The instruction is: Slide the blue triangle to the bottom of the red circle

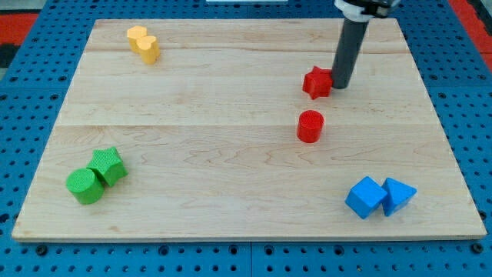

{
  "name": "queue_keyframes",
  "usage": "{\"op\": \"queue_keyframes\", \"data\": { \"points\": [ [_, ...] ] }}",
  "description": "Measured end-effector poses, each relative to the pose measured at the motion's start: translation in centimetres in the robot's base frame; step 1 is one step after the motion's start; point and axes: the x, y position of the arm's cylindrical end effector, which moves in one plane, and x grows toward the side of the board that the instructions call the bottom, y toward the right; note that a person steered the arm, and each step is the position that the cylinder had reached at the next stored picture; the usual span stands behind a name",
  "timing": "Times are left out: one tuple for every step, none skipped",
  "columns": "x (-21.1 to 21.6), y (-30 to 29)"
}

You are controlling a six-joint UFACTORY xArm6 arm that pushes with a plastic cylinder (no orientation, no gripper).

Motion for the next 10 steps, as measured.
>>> {"op": "queue_keyframes", "data": {
  "points": [
    [-1.1,-2.8],
    [0.1,1.4],
    [7.0,5.0],
    [15.4,4.8],
    [19.5,7.4],
    [21.7,8.6],
    [23.7,7.7],
    [21.5,4.2],
    [18.8,-1.0],
    [18.2,-4.0]
  ]
}}
